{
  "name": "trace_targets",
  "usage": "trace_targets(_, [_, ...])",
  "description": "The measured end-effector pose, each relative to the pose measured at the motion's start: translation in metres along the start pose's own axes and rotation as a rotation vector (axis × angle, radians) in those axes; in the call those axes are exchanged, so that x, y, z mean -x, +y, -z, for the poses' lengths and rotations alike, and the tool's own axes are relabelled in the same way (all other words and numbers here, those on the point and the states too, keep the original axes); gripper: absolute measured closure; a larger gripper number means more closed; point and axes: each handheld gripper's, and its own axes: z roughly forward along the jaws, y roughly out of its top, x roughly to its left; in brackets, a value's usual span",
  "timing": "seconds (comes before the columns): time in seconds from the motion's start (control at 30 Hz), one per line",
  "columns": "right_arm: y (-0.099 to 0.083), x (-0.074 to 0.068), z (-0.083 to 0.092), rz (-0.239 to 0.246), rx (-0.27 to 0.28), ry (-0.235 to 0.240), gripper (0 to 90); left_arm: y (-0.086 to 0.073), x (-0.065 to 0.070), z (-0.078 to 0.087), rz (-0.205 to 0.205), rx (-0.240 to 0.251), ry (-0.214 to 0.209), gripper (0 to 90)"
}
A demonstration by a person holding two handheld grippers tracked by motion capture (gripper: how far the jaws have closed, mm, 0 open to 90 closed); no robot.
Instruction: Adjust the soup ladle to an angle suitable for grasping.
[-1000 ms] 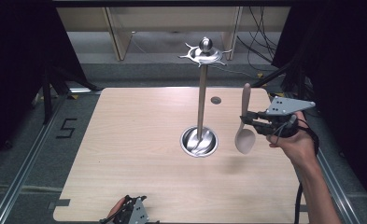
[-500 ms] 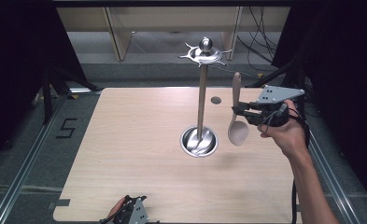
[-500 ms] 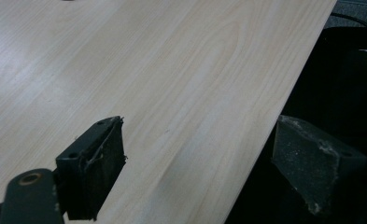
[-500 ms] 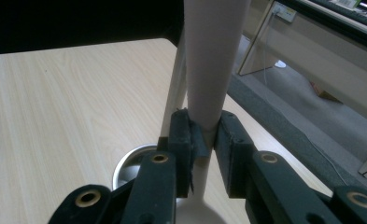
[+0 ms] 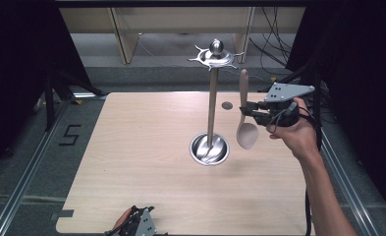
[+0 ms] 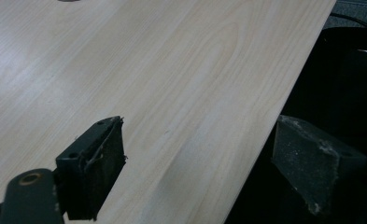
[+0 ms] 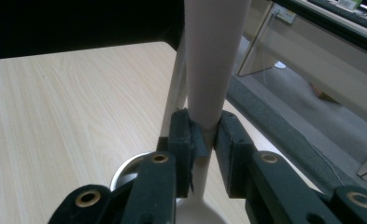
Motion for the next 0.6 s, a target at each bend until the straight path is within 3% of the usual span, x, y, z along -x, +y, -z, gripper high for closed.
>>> trace_targets(0.3, [0.0078,0.0016,0.0000,-0.005,-0.015,-0.013,77.7,0.0001,-0.0002,0.0000,-0.005,-0.003,0.002,16.2])
trace_targets(0.43, [0.0096,0.0033,-0.0008,-0.006,-0.028,-0.019,77.7,0.0001,0.0015,-0.0002,0.015,0.013,-0.002,16.1])
trace_targets(0.53, [0.0093,0.0037,-0.0024,-0.007,-0.034,-0.021,77.7,0.0001,0.0000,0.0002,-0.004,-0.004,0.003,16.2])
trace_targets(0.6, [0.0092,0.0041,-0.0036,-0.003,-0.039,-0.025,77.7,0.0000,0.0014,-0.0012,0.012,0.011,0.004,16.2])
